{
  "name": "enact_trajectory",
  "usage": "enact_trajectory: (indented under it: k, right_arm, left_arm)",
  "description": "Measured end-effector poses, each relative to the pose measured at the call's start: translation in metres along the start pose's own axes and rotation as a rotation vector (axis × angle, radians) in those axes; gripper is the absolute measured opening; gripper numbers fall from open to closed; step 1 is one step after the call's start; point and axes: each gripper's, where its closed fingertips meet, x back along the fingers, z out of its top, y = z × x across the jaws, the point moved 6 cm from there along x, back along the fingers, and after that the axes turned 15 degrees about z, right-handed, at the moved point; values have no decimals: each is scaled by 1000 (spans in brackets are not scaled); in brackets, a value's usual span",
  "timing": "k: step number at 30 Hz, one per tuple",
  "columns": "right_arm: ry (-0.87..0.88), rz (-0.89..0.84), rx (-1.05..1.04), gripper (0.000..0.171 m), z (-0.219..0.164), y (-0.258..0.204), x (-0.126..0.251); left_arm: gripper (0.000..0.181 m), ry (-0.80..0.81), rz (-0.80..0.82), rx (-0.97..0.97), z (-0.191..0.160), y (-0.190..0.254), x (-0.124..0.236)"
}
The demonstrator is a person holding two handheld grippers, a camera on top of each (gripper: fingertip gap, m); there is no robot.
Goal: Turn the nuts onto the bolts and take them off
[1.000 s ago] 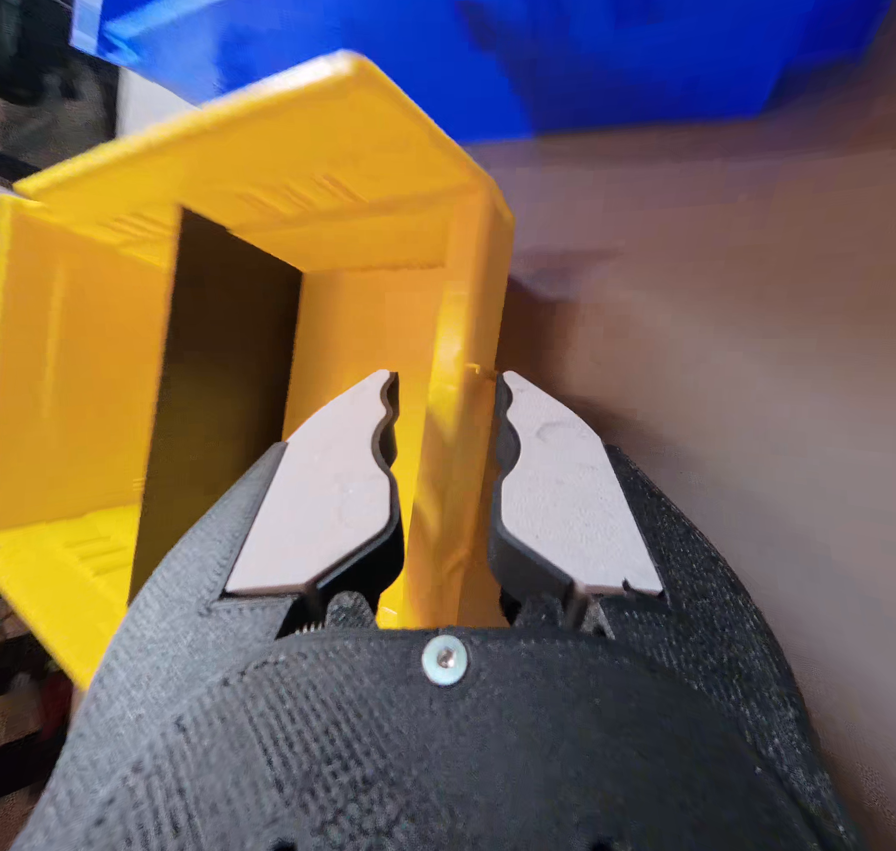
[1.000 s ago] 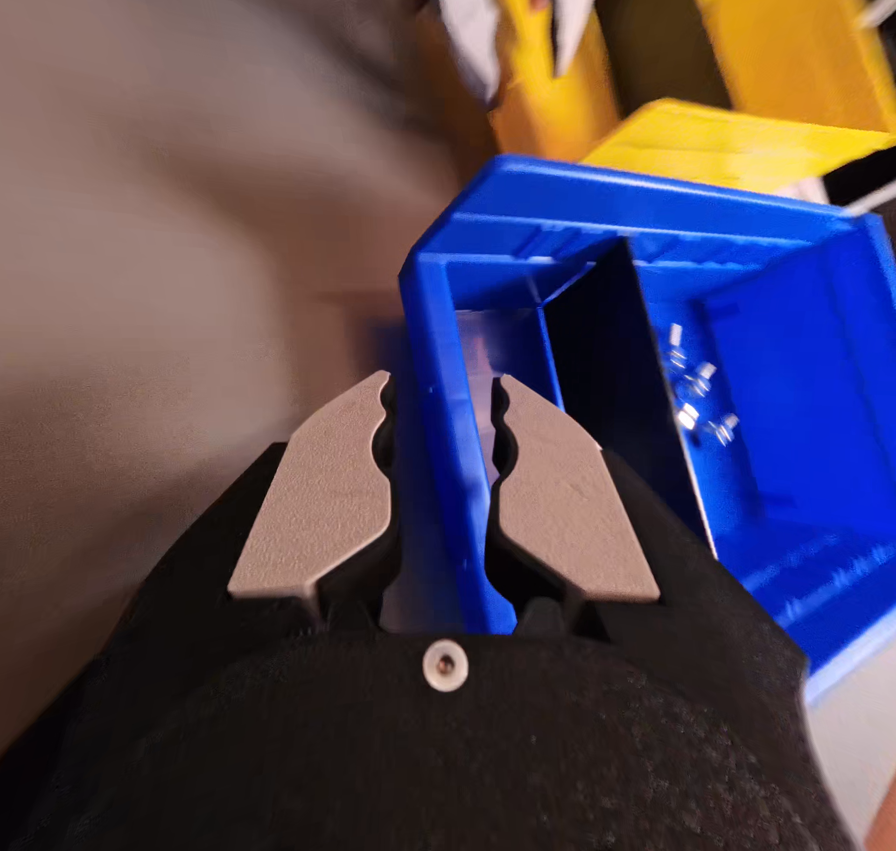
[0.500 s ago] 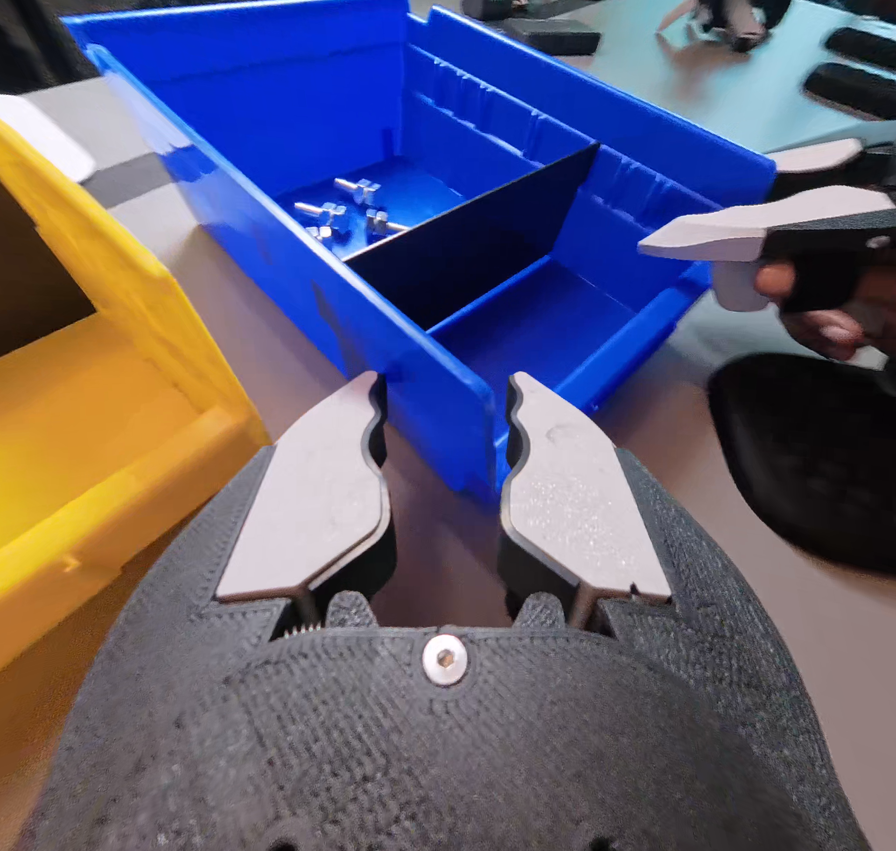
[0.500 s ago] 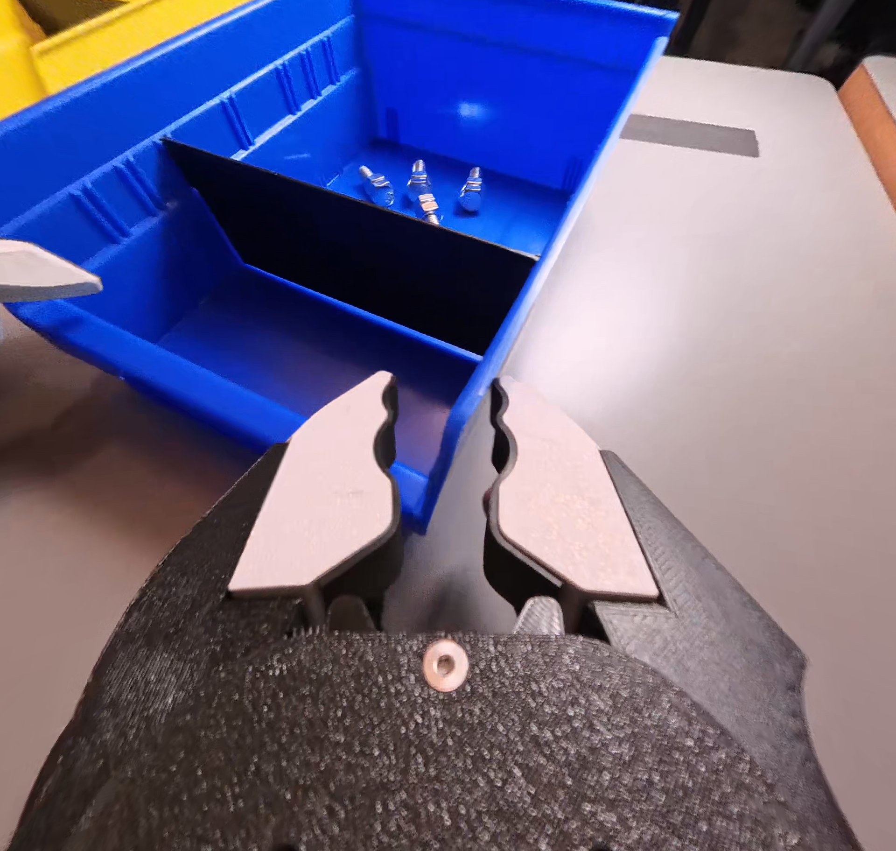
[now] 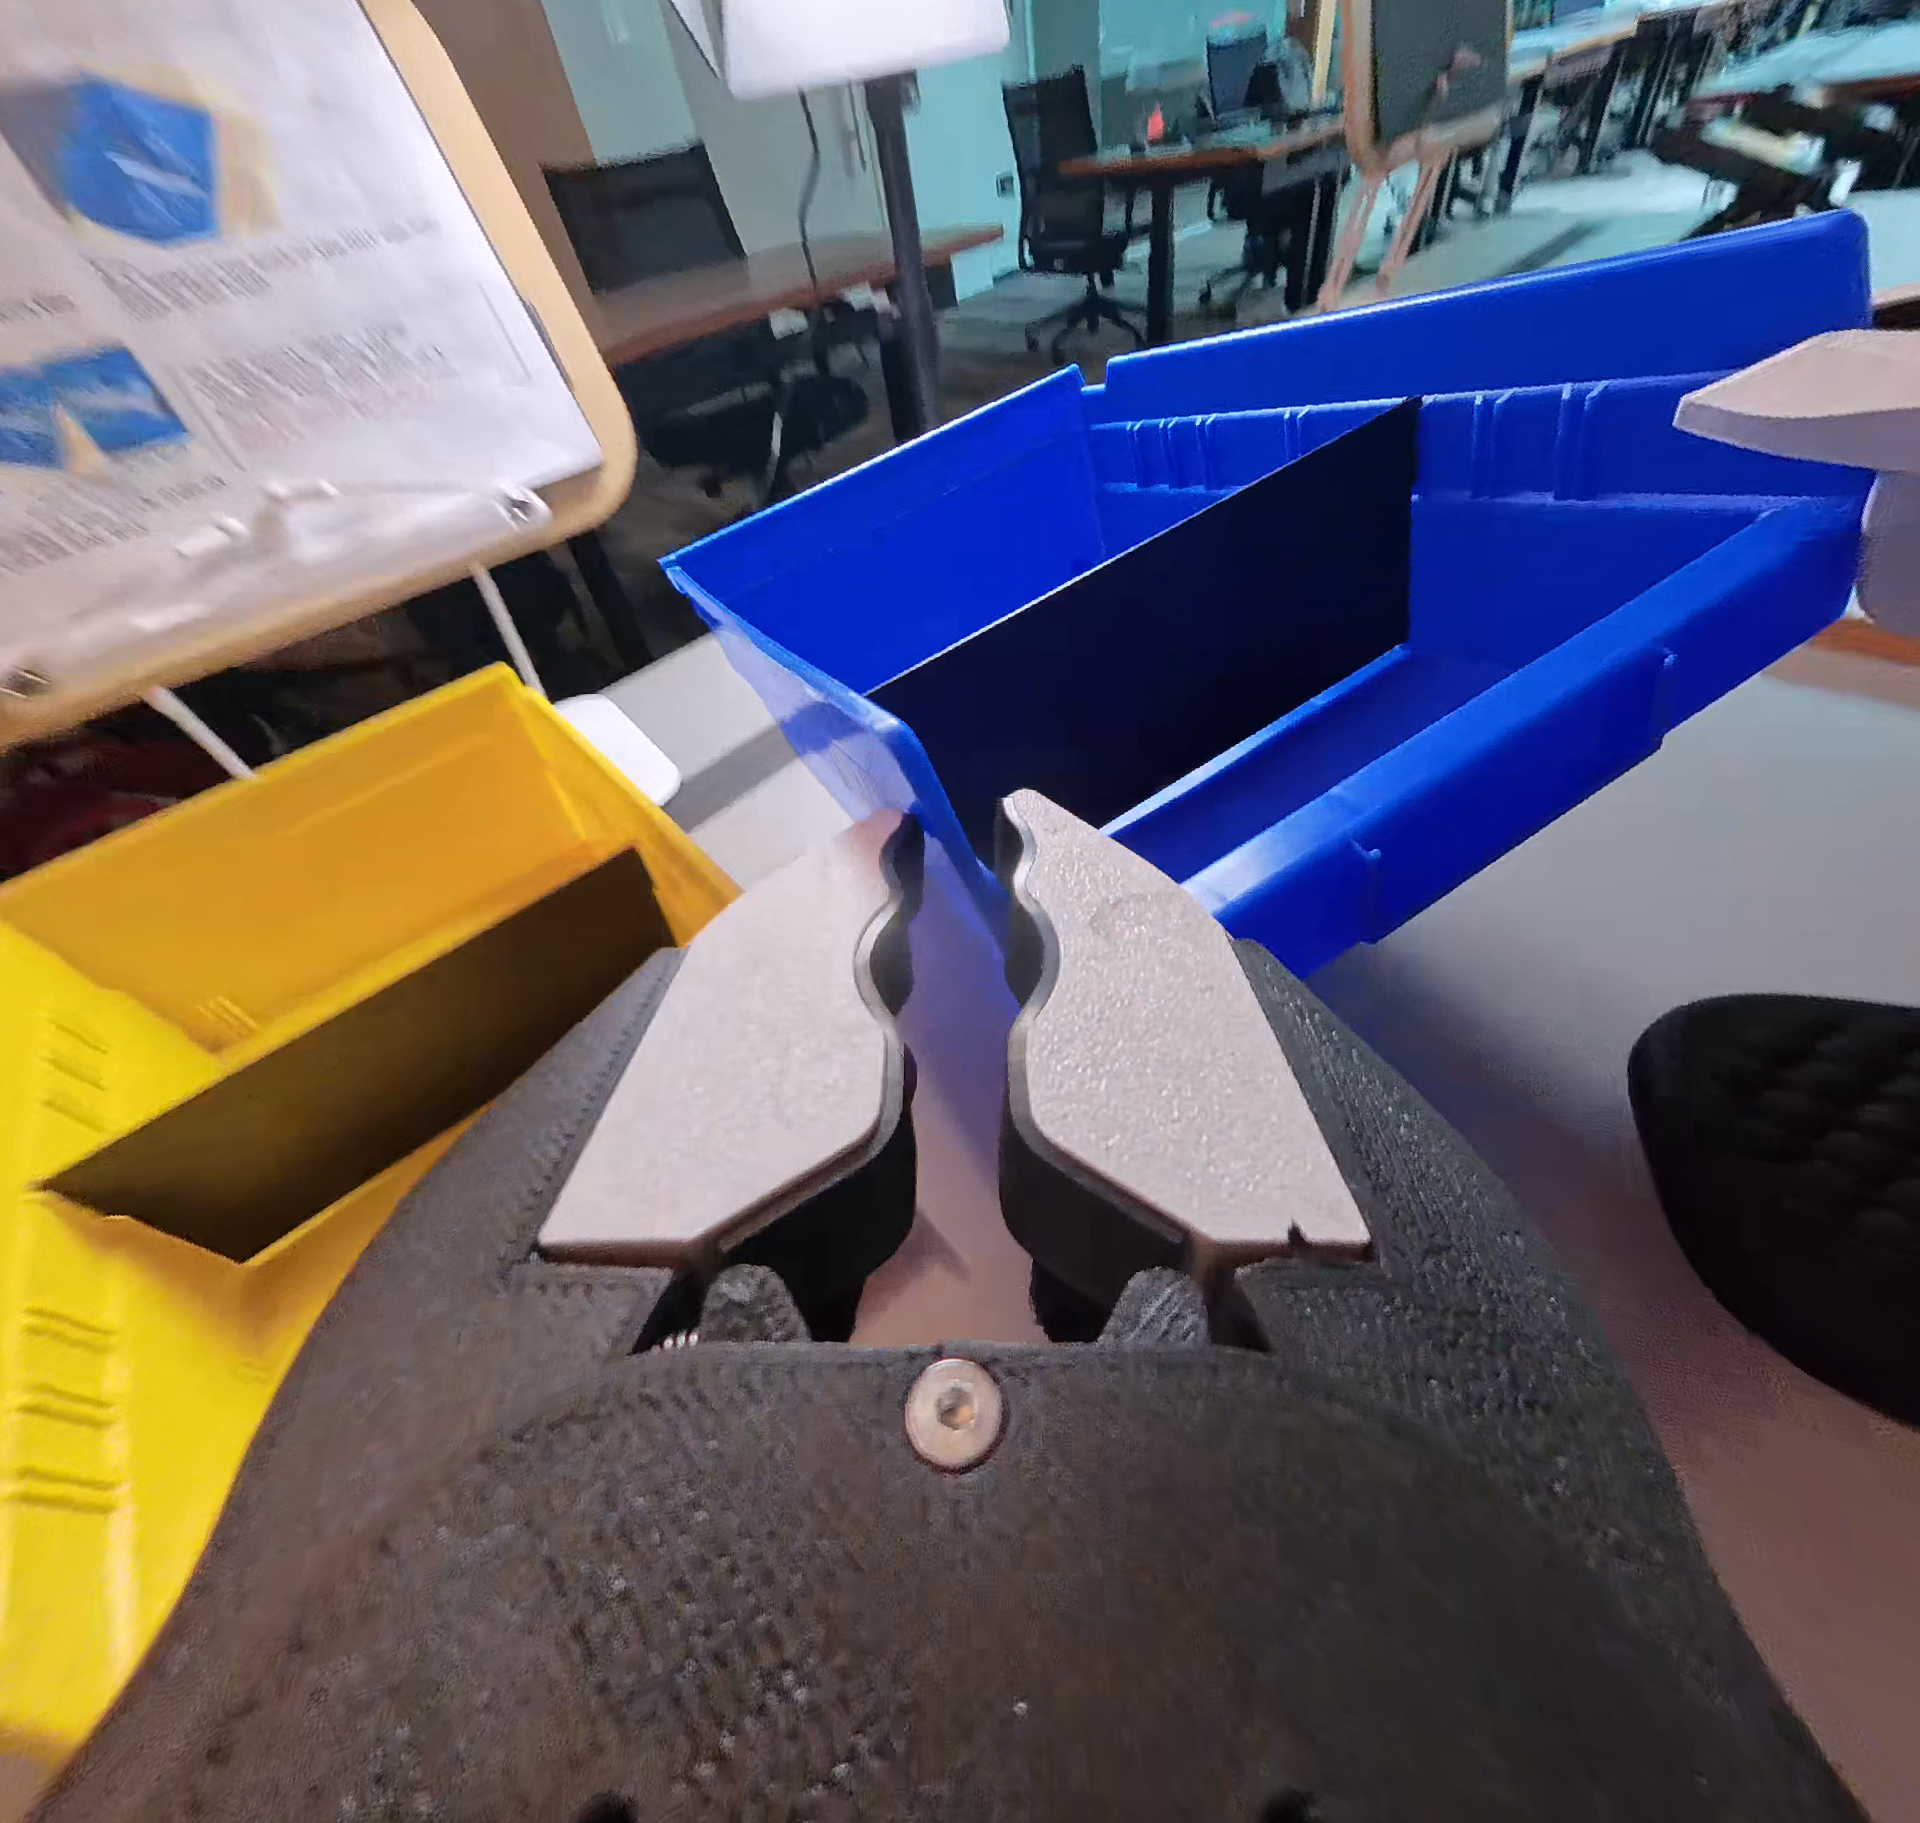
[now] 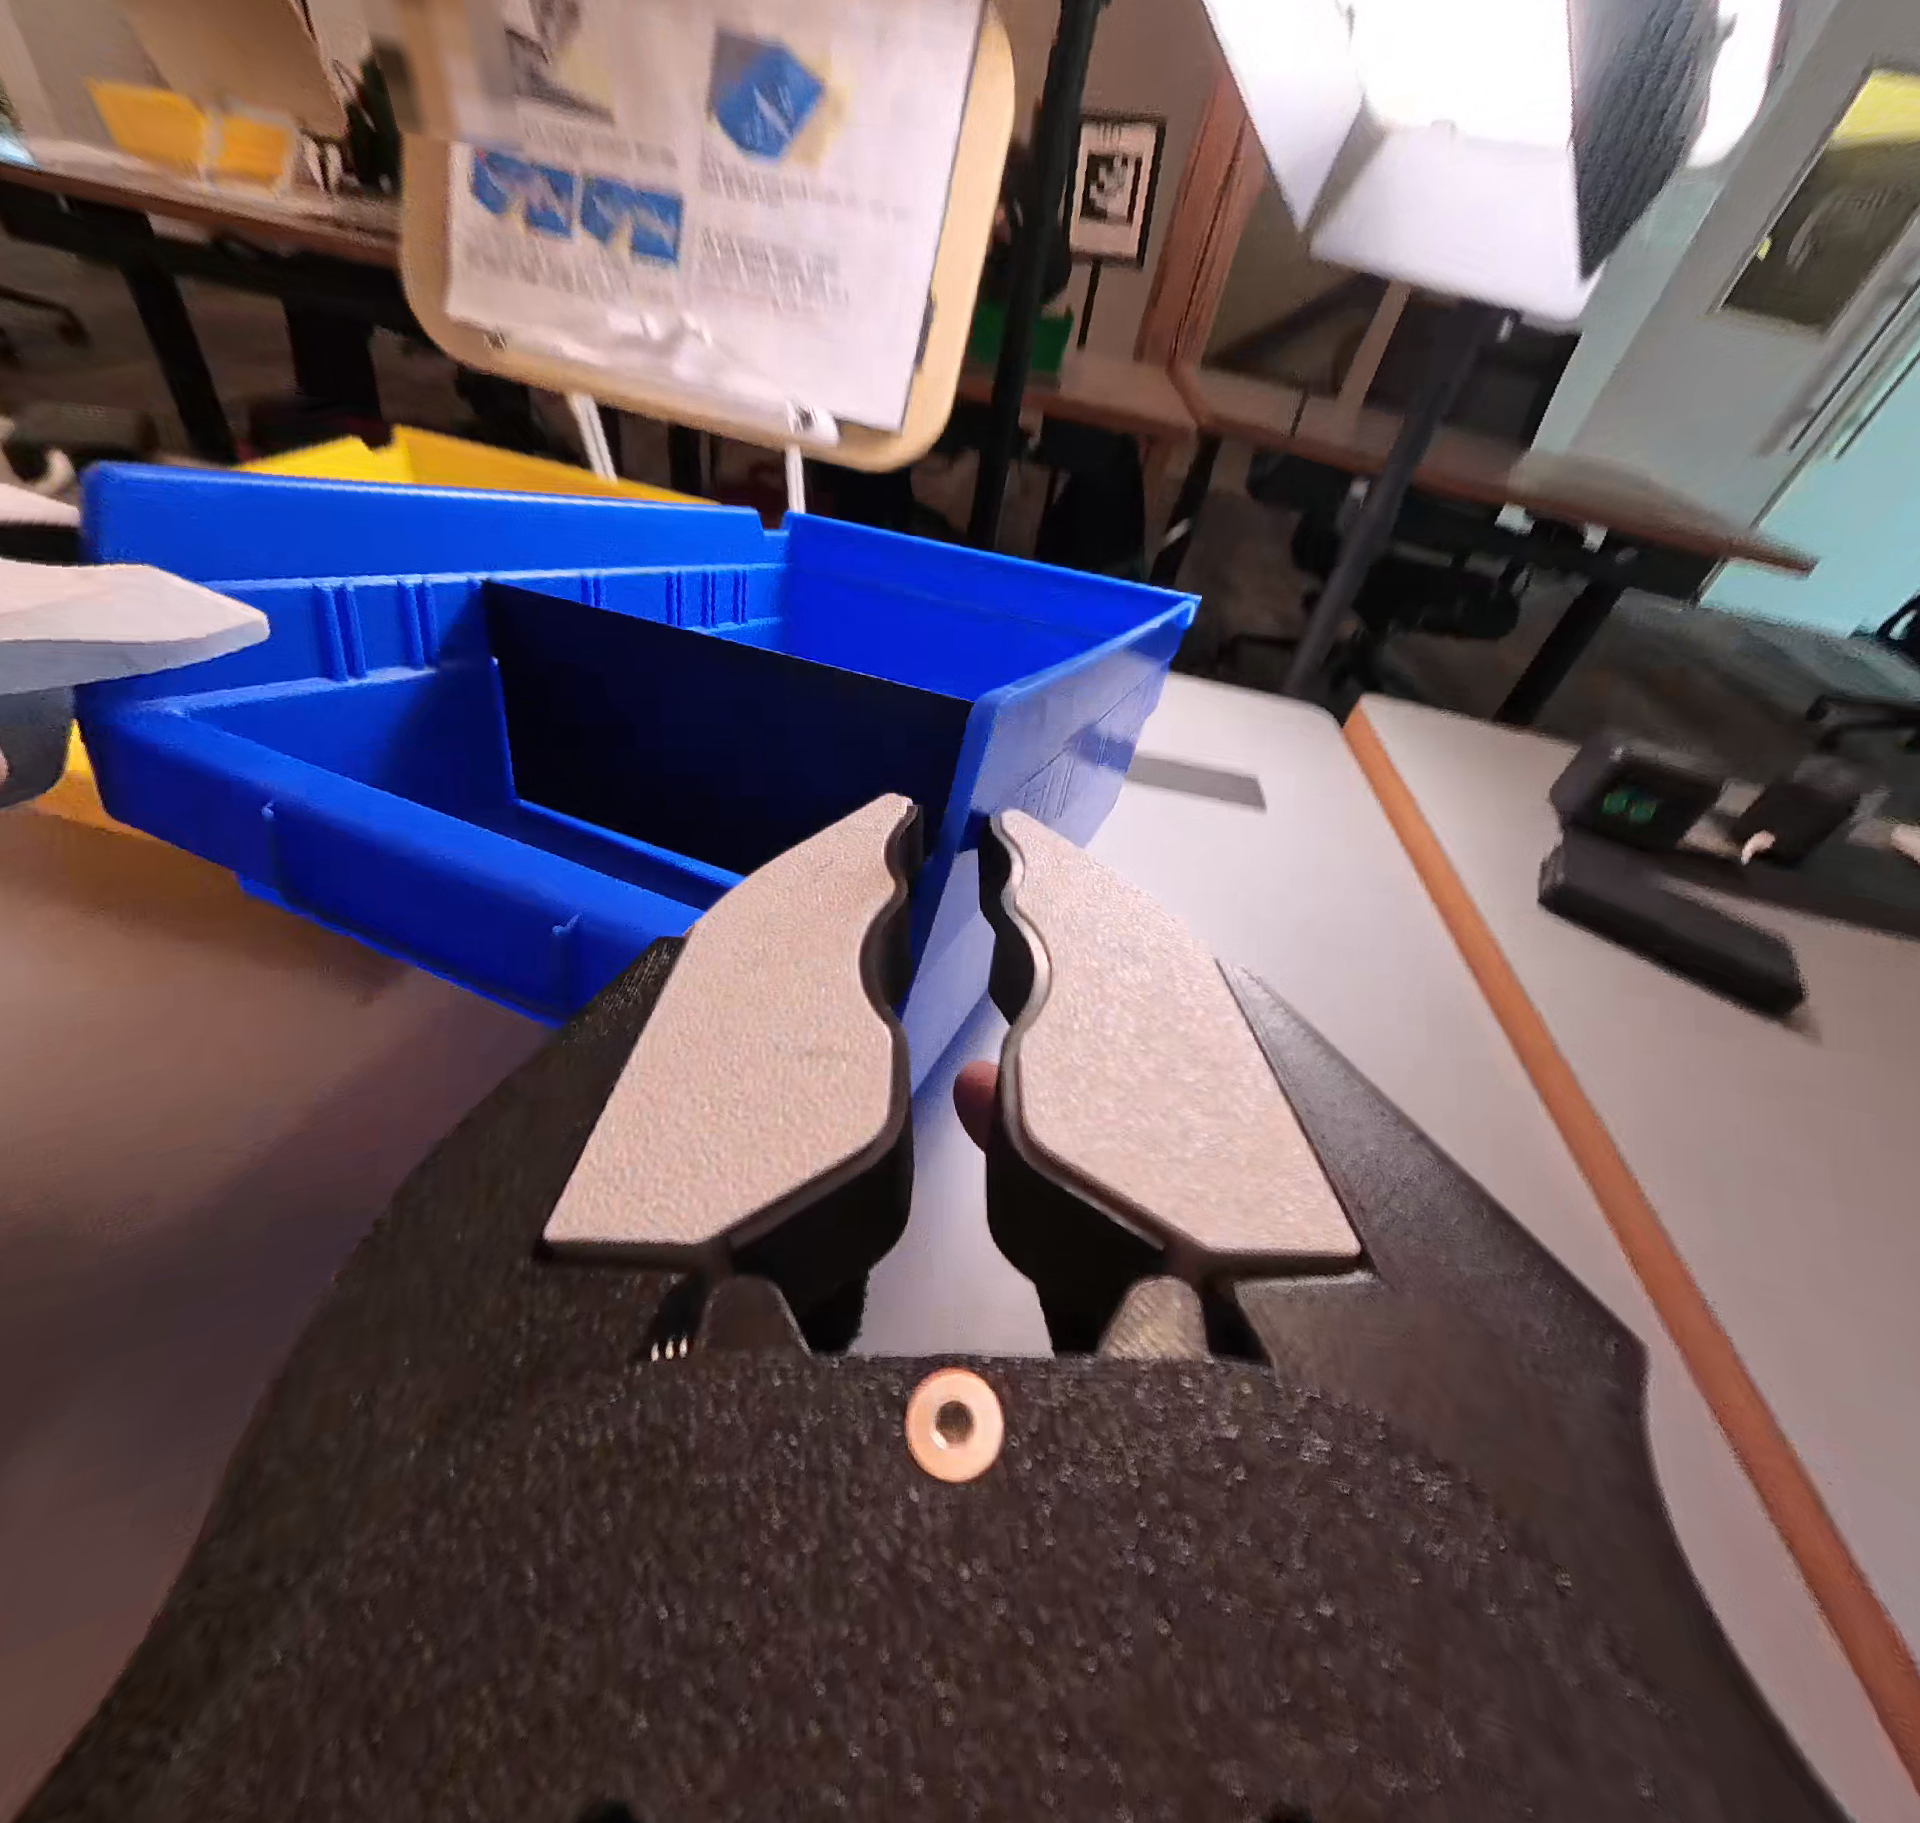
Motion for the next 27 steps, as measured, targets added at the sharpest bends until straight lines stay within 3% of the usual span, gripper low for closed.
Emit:
enact_trajectory:
  k: [7, 13, 19, 27]
  right_arm:
    - [243, 144, 96, 12, 95, -71, -10]
    - [325, 427, 71, 13, 127, -172, -83]
    - [261, 650, -7, 13, 99, -271, -161]
    - [149, 722, -41, 14, 8, -322, -206]
  left_arm:
    - [13, 163, 215, -45, 53, -84, 87]
    - [12, 126, 468, -78, 31, -182, 176]
    - [13, 13, 638, -92, -36, -251, 230]
    - [12, -49, 638, -100, -144, -268, 229]
